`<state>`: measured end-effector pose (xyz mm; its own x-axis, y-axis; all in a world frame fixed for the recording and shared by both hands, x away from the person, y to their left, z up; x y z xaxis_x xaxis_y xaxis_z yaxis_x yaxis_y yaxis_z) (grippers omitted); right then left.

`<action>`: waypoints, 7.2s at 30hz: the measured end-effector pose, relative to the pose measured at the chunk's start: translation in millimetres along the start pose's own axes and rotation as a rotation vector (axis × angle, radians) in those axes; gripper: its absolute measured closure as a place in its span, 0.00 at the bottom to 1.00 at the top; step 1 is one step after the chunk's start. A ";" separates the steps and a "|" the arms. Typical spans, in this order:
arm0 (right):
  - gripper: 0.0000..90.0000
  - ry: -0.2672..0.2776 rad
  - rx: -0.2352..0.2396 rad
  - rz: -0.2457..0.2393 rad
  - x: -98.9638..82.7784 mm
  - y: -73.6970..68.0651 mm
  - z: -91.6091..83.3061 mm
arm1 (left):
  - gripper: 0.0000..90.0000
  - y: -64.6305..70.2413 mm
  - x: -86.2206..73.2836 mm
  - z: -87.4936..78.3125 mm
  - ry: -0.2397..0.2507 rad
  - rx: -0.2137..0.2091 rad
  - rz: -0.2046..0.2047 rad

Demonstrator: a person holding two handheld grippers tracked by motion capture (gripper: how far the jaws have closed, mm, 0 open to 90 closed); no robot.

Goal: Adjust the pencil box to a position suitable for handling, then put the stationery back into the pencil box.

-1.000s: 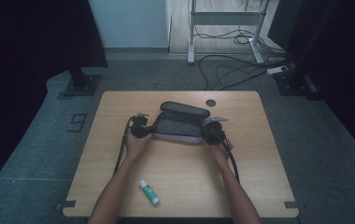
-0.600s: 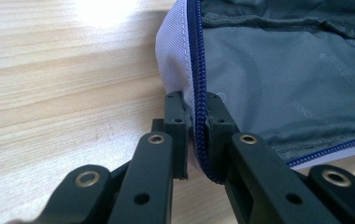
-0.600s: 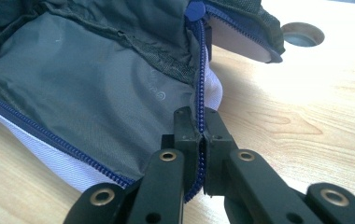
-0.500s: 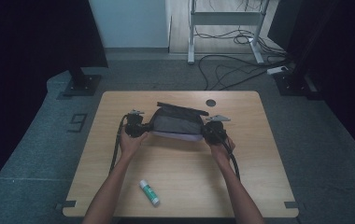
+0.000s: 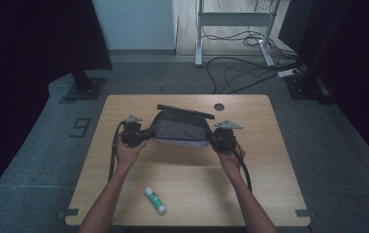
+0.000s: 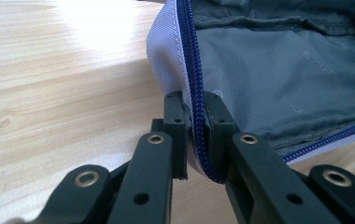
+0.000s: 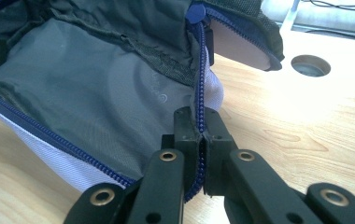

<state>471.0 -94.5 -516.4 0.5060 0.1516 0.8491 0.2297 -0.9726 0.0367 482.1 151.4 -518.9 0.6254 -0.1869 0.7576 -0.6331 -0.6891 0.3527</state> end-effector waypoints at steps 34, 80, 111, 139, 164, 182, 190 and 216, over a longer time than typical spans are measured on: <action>0.96 -0.033 0.072 -0.022 -52.6 -22.0 -12.1 | 0.90 14.3 -75.7 -10.5 -0.041 -0.076 -0.062; 0.45 -0.036 0.020 0.052 -64.3 -4.4 -2.7 | 0.34 8.0 -78.8 -3.1 0.029 -0.087 -0.093; 0.46 -0.014 0.202 -0.077 -89.0 -42.8 -62.0 | 0.35 10.5 -111.9 -67.0 0.077 -0.106 -0.078; 0.46 0.000 0.341 -0.186 -97.8 -118.7 -75.6 | 0.34 4.2 -119.8 -68.5 0.052 -0.090 -0.081; 0.49 -0.031 0.469 -0.258 -115.8 -189.3 -86.7 | 0.34 5.3 -127.0 -57.3 0.001 -0.076 -0.068; 0.54 -0.089 0.442 -0.331 -137.4 -211.4 -77.8 | 0.34 -0.3 -127.1 -61.3 0.011 -0.070 -0.083; 0.64 -0.111 0.420 -0.371 -143.7 -211.9 -74.3 | 0.34 -1.2 -126.4 -63.5 0.014 -0.069 -0.083; 0.72 -0.095 0.438 -0.345 -134.8 -204.5 -75.8 | 0.34 -1.7 -127.4 -62.6 0.012 -0.068 -0.087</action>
<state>292.7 70.5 -598.4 0.4083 0.4827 0.7748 0.7087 -0.7026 0.0643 375.1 220.2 -581.7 0.6739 -0.1196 0.7291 -0.6063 -0.6534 0.4532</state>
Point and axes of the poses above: each handheld gripper's, and its own axes: z roughly forward along the jaws, x roughly out of its top, y roughly to its right, the point moved 9 cm from there along z, roughly forward along the jaws, and after that the axes turned 15 degrees about -x, right-handed, at the moved point
